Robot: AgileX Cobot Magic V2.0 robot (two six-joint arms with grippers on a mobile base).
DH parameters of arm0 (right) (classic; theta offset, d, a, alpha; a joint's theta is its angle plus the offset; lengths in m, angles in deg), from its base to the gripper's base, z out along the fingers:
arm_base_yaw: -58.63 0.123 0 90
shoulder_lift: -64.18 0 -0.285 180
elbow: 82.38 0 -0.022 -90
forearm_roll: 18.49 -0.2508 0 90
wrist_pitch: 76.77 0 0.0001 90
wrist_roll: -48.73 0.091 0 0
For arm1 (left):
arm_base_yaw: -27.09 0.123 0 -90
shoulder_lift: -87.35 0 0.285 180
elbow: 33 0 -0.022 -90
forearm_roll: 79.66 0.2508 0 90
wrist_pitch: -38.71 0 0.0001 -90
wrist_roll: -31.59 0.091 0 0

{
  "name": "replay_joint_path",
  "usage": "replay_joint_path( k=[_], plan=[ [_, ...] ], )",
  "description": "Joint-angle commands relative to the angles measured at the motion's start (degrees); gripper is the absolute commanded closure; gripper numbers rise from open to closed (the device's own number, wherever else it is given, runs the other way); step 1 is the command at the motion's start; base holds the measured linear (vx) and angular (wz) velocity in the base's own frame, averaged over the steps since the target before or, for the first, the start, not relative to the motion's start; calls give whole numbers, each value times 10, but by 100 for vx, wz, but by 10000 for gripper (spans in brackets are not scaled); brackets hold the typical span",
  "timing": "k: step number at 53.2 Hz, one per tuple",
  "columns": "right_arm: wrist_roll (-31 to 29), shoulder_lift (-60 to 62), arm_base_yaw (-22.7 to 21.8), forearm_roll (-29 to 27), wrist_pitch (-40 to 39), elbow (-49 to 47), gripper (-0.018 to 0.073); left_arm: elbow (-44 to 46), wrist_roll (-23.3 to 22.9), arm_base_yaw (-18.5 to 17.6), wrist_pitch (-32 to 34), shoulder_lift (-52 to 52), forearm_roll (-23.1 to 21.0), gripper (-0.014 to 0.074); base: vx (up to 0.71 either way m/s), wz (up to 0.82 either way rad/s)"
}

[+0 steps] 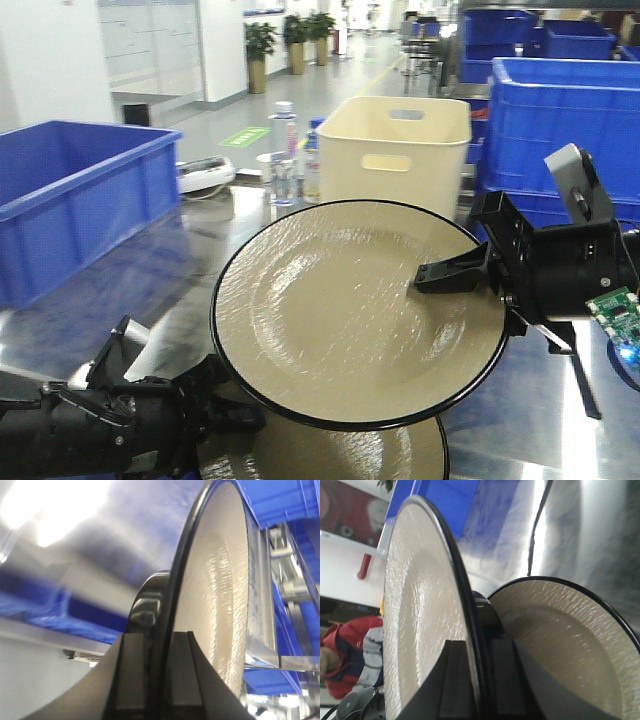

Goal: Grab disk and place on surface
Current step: 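Hold the plate with both grippers while the base drives to the table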

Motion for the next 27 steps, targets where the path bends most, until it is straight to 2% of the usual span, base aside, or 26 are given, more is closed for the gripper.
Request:
replay_joint_path(
  k=[1,27],
  plan=[
    [3,23,-2,-65,-18,-24,567,20,-8,-1,-22,-27,-50,595,20,-41],
    [3,23,-2,-65,-18,-24,567,20,-8,-1,-22,-27,-50,595,19,-37]
  ],
)
